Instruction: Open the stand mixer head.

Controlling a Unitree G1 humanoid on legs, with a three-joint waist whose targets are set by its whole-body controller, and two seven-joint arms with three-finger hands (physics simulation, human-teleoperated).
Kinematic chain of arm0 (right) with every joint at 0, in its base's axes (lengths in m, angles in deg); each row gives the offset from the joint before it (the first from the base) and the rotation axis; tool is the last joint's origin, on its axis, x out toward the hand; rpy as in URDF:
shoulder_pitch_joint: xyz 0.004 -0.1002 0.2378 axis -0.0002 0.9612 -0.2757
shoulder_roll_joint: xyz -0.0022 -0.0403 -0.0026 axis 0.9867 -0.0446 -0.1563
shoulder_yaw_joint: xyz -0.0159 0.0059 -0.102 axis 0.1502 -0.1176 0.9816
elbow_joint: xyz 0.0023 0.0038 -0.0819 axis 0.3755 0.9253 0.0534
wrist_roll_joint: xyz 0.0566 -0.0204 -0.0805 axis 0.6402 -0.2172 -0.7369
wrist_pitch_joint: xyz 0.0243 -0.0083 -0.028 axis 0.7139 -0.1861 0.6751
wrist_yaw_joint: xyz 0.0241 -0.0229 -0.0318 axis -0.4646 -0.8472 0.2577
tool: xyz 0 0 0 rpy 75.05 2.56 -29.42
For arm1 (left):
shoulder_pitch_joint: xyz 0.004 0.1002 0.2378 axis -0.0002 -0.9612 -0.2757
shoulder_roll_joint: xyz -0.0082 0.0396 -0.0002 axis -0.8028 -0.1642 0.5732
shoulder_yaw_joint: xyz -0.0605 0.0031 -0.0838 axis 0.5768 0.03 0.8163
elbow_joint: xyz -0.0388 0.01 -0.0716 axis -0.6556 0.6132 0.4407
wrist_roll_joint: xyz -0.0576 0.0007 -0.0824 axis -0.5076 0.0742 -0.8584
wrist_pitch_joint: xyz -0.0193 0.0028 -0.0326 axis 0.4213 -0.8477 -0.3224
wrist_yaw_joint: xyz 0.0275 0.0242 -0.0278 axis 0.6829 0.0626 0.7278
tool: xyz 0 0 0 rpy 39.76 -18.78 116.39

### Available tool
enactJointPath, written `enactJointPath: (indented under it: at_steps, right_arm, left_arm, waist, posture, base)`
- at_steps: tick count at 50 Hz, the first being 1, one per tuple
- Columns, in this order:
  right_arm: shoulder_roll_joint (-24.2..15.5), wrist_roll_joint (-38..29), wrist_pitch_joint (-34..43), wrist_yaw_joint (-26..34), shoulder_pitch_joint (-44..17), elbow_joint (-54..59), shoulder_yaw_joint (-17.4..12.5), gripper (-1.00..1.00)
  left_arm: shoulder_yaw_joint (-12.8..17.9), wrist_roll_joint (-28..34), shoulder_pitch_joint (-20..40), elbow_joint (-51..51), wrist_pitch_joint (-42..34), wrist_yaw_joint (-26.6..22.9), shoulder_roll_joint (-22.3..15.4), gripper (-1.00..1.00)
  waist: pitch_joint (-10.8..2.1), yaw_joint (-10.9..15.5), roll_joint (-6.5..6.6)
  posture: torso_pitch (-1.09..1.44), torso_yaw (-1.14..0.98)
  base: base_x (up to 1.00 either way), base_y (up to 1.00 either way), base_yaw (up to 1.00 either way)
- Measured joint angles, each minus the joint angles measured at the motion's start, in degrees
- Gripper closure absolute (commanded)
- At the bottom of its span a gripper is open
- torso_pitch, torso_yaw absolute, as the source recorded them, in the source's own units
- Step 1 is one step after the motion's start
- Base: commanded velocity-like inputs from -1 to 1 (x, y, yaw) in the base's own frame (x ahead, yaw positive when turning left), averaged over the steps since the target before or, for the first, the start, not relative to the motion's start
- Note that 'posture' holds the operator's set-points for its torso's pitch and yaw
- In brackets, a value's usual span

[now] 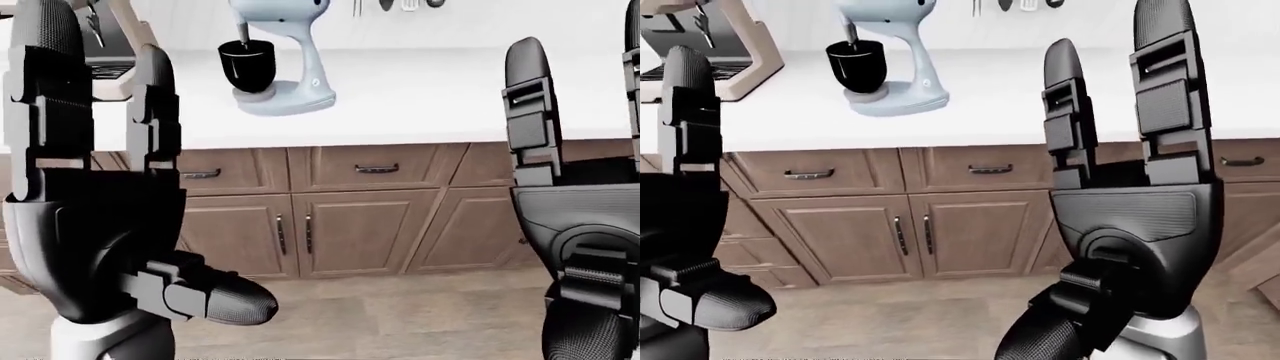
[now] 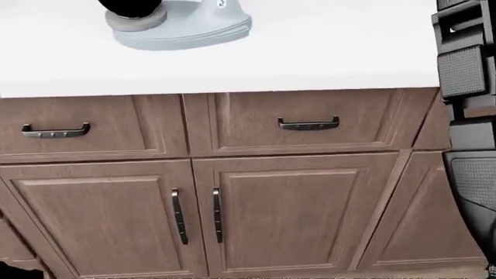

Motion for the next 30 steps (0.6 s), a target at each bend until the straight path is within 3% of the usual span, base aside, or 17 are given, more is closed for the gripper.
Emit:
enactJointPath:
  at_steps: [2,5,7,8,10,12,14,17,19,26,27,30]
  right_arm:
    - [0.1,-0.1,-0.2,0.1,-0.1,0.1,0.1,-1.00]
    - [0.2,0.3,0.2,0.0,0.1,0.6,-0.1,-1.00]
    - [0.2,0.4,0.3,-0.1,0.1,0.8,-0.2,-1.00]
    - [0.1,0.6,0.3,0.0,0.1,1.2,-0.2,-1.00]
    - [0.6,0.8,0.6,0.3,0.6,1.6,1.1,-1.00]
    - [0.1,1.0,0.8,0.4,0.5,0.7,1.0,-1.00]
    - [0.2,0.9,0.5,0.7,-0.2,-0.1,0.1,-1.00]
    - [0.1,0.8,0.0,0.9,-0.2,-0.1,-0.1,-1.00]
    - [0.5,0.6,0.3,0.8,0.6,0.5,0.2,-1.00]
    - [0.1,0.6,0.4,0.4,0.3,0.8,0.1,-1.00]
    - [-0.1,0.7,0.2,0.5,0.4,0.9,0.3,-1.00]
    - [-1.0,1.1,-1.1,0.7,0.7,0.7,0.4,-1.00]
  left_arm:
    - [0.1,-0.1,0.2,-0.1,0.4,-0.1,0.0,-1.00]
    - [0.0,0.0,-0.2,0.5,0.3,0.0,0.1,-1.00]
    - [-0.1,0.0,-0.1,0.8,0.0,0.1,0.1,-1.00]
    - [-0.1,0.1,-0.2,1.1,-0.2,0.2,0.2,-1.00]
    - [0.5,0.3,-0.6,1.9,-0.6,0.5,-0.2,-1.00]
    - [0.9,0.4,-0.8,1.1,-0.4,0.7,-0.1,-1.00]
    - [0.8,0.4,0.1,0.1,0.2,0.6,-0.2,-1.00]
    - [0.5,0.2,0.3,-0.1,0.7,0.4,-0.1,-1.00]
    - [0.2,0.2,-0.4,0.9,0.2,0.4,0.1,-1.00]
    - [0.4,0.1,0.1,0.7,-0.4,0.4,-0.2,-1.00]
    - [0.4,0.1,0.0,0.8,-0.3,0.4,-0.1,-1.00]
    - [0.3,0.0,-0.2,0.5,-0.4,0.5,0.0,-1.00]
  waist:
    - [0.01,-0.1,0.08]
    - [0.72,-0.5,1.49]
    - [0.51,-0.9,3.20]
    - [0.44,-0.8,5.05]
    - [2.20,0.3,3.72]
    - [0.96,0.6,4.11]
    - [-0.43,0.8,3.56]
    - [-0.26,1.2,1.17]
    - [0.02,1.1,1.87]
    - [-1.37,0.8,2.68]
    - [-1.18,0.8,2.82]
    - [1.77,0.1,3.85]
  posture:
    - [0.00,0.00]
    - [0.00,0.00]
    - [0.00,0.00]
    - [0.00,0.00]
    - [0.00,0.00]
    - [0.00,0.00]
    - [0.00,0.00]
    - [0.00,0.00]
    - [0.00,0.00]
    - [0.00,0.00]
    - [0.00,0.00]
    - [0.00,0.00]
  base:
    - [0.00,0.00,0.00]
    - [0.00,0.00,0.00]
    - [0.13,0.00,0.00]
    - [0.70,0.00,0.00]
    - [0.50,0.00,0.00]
    - [0.00,0.00,0.00]
    - [0.00,0.00,0.00]
    - [0.00,0.00,0.00]
    - [0.00,0.00,0.00]
    - [0.02,0.00,0.00]
    - [0.74,0.13,0.00]
    - [0.78,0.14,0.00]
